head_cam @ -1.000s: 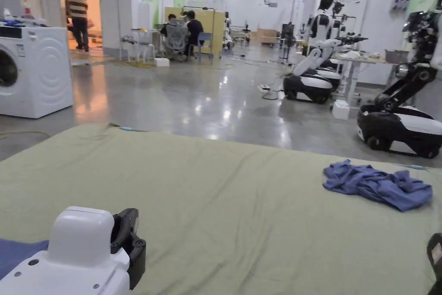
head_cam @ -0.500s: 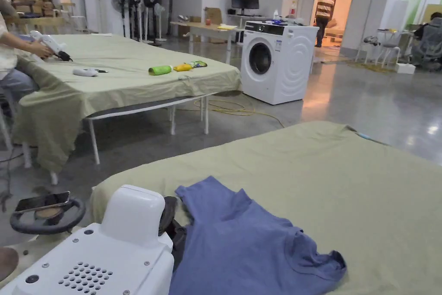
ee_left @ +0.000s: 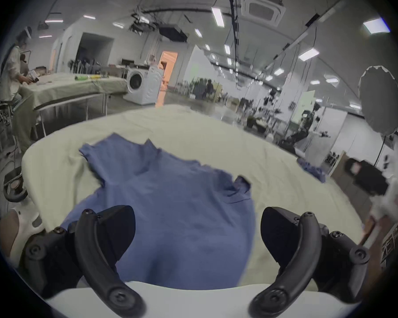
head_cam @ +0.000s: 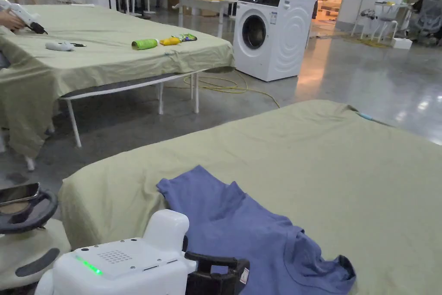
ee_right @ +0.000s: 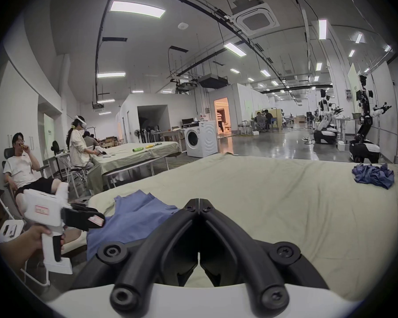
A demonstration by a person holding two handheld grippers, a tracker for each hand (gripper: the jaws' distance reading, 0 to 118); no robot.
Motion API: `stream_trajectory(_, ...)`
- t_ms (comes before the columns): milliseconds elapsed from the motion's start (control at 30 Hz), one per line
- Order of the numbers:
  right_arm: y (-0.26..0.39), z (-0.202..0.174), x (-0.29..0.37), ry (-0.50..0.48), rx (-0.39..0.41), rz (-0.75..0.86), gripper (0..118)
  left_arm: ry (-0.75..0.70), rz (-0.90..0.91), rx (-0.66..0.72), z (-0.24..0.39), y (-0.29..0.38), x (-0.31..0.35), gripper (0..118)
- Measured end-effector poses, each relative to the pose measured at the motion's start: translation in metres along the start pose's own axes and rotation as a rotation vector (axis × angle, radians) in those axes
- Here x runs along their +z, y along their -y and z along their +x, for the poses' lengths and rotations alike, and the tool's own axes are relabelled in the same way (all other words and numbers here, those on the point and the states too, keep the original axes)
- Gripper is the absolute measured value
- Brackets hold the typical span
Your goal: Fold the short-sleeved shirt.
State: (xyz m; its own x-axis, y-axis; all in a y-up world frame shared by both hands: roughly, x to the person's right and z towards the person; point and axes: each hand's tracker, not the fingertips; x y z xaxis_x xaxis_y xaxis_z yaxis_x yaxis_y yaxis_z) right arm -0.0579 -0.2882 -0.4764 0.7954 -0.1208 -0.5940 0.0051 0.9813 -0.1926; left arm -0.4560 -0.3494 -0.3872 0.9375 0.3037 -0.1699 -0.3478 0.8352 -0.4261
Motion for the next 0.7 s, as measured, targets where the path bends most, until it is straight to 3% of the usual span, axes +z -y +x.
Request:
stream_trajectory(133, -0.002, 0.002, -0.003, 0.025, 0.031, -0.008, 2, -0.201, -0.229, -0.138, -0.009, 0.007, -0.062, 115)
stream_trajectory(233, -0.003, 0.001, -0.004, 0.029, 0.039, -0.014, 2, -0.188, -0.351, -0.152, -0.014, 0.021, -0.093, 104)
stream_trajectory(267, -0.003, 0.001, -0.005, 0.03, 0.042, -0.019, 2, -0.226, -0.304, -0.167, -0.007, 0.022, -0.09, 93)
stream_trajectory(333, -0.002, 0.001, -0.005, 0.039, 0.052, -0.032, 2, -0.238, -0.269, -0.152, 0.001, 0.011, -0.074, 18)
stream_trajectory(367, 0.0, 0.001, -0.005, 0.043, 0.057, -0.039, 2, -0.205, -0.239, -0.094, 0.001, 0.006, -0.064, 7)
stream_trajectory(467, 0.003, 0.001, -0.004, 0.038, 0.049, -0.049, 2, -0.067, -0.223, 0.134, -0.012, 0.0, -0.051, 7)
stream_trajectory(567, 0.005, 0.006, 0.001, 0.027, 0.0, -0.056, 2, -0.092, -0.214, 0.127, -0.02, 0.007, -0.054, 7)
stream_trajectory(700, 0.005, 0.017, 0.023, 0.078, -0.014, -0.047, 2, 0.011, -0.126, 0.36, -0.025, 0.006, -0.049, 7)
